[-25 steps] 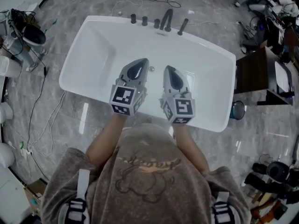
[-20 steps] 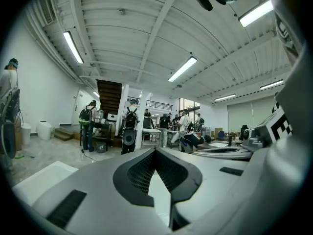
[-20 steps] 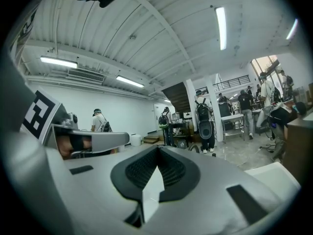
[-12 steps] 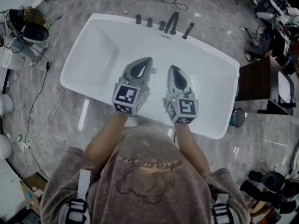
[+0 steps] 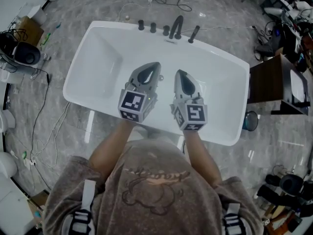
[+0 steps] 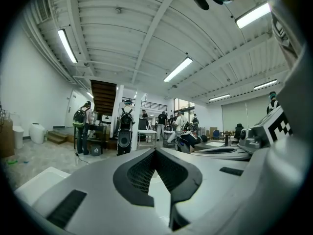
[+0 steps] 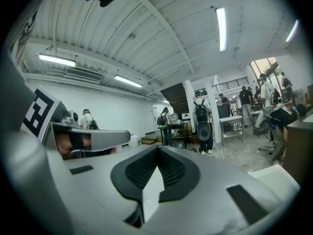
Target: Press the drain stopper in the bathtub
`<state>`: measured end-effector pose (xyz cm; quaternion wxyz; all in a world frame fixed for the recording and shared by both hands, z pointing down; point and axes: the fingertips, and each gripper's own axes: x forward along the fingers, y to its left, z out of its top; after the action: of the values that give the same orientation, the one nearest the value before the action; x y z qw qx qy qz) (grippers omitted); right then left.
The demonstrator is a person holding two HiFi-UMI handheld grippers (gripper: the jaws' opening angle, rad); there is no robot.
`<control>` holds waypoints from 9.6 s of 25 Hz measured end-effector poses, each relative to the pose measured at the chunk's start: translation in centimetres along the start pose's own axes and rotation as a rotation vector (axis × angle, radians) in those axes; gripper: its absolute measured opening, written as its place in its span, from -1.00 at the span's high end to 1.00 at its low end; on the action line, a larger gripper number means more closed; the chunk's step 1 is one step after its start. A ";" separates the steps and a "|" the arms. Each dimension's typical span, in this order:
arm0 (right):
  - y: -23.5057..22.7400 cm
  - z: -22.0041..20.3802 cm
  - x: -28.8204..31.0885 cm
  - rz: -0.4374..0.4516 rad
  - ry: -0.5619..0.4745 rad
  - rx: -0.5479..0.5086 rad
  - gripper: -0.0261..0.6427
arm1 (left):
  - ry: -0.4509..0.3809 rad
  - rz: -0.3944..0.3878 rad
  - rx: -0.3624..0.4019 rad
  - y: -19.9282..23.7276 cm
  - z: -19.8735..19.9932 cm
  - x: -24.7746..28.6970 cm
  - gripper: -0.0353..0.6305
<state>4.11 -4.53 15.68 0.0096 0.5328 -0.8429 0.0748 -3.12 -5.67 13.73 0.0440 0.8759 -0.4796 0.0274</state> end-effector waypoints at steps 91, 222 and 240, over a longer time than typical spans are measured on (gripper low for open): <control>-11.9 -45.4 21.6 -0.073 -0.001 0.080 0.93 | 0.066 -0.138 0.006 10.7 -46.8 21.1 0.89; -9.3 -23.8 10.0 -0.149 0.211 0.124 0.92 | 0.906 0.018 -0.261 6.6 -36.9 16.0 0.89; -3.3 -11.3 3.9 -0.058 0.216 0.163 0.93 | 0.733 -0.041 -0.248 2.0 -17.4 6.7 0.89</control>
<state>4.67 -7.88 27.57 0.0591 0.5448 -0.8123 0.1995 -1.33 -10.55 31.74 0.3187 0.8055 -0.4142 0.2793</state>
